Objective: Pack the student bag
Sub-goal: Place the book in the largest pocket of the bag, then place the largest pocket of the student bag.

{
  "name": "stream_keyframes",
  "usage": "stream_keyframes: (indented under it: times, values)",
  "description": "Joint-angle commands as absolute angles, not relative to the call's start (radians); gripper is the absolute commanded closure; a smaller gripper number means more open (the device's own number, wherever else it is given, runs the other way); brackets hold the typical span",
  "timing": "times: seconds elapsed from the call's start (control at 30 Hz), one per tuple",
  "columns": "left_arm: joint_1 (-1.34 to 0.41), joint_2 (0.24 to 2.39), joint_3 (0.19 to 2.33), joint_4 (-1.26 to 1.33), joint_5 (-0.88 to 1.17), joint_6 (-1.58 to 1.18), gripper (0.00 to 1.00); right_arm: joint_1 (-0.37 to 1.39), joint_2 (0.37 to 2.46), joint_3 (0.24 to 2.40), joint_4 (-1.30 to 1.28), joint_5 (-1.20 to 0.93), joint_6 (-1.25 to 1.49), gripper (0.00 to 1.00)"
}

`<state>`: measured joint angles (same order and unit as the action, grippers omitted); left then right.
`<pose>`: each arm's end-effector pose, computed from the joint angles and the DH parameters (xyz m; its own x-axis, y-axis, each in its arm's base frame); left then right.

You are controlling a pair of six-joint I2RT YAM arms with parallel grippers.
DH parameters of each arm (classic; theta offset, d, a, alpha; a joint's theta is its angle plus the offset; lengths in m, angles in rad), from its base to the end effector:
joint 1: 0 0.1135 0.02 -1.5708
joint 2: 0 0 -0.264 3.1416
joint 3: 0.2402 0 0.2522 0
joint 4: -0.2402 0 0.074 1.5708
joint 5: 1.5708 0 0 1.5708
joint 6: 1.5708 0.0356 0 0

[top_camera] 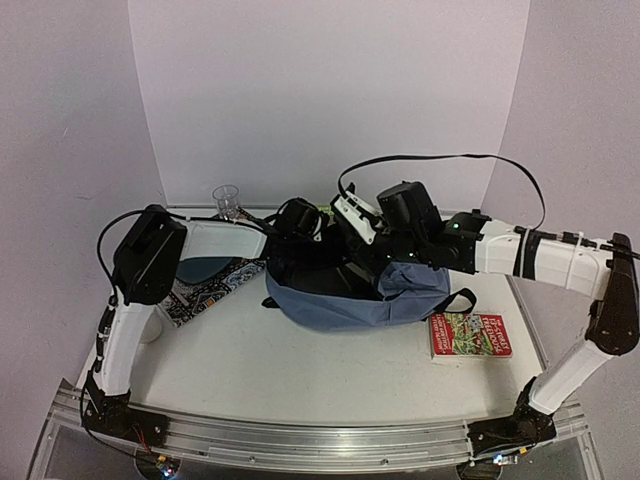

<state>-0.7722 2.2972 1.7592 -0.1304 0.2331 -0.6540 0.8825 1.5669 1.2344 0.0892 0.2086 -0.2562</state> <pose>0.3680 -0.3699 0.1695 -0.8443 -0.0039 -0.5358 0.3718 0.7158 -0.5911 0.2444 0.2855 0.3280 0.0111 -0.3768 -0.9262 -0.6462 0.7042 -0.2942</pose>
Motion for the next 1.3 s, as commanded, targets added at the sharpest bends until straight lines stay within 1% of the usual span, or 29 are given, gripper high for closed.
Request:
stream_keyframes:
  times: [0.0, 0.2, 0.33, 0.4, 0.57, 0.67, 0.8, 0.9, 1.0, 1.17, 1.27]
  values:
    - [-0.763, 2.066, 1.651, -0.122, 0.085, -0.580, 0.25, 0.897, 1.495, 1.214, 0.137, 0.245, -0.235, 1.00]
    - [-0.745, 1.911, 1.540, -0.245, -0.116, -0.511, 0.19, 0.896, 1.433, 1.158, 0.133, 0.279, -0.217, 1.00]
    - [-0.727, 1.852, 1.471, -0.288, -0.187, -0.486, 0.18, 0.896, 1.370, 1.110, 0.107, 0.316, -0.197, 1.00]
    - [-0.723, 1.852, 1.455, -0.295, -0.174, -0.481, 0.17, 0.895, 1.323, 1.087, 0.090, 0.328, -0.186, 1.00]
    - [-0.723, 1.890, 1.440, -0.298, -0.063, -0.496, 0.19, 0.894, 1.232, 1.049, 0.016, 0.329, -0.165, 1.00]
    - [-0.722, 1.888, 1.430, -0.296, -0.060, -0.518, 0.19, 0.894, 1.189, 1.036, -0.066, 0.353, -0.130, 1.00]
    - [-0.706, 1.902, 1.454, -0.296, -0.068, -0.526, 0.20, 0.894, 1.115, 0.996, -0.106, 0.341, -0.091, 1.00]
    - [-0.675, 1.941, 1.491, -0.296, -0.060, -0.531, 0.24, 0.894, 1.119, 0.982, -0.123, 0.255, -0.089, 0.90]
    - [-0.641, 2.006, 1.561, -0.296, -0.044, -0.528, 0.28, 0.894, 1.160, 0.991, -0.136, 0.198, -0.069, 0.83]
    - [-0.607, 2.124, 1.694, -0.296, -0.024, -0.499, 0.33, 0.889, 1.244, 1.079, -0.147, 0.074, -0.048, 0.60]
    - [-0.591, 2.192, 1.780, -0.296, -0.026, -0.479, 0.34, 0.866, 1.301, 1.163, -0.156, -0.047, -0.037, 0.47]
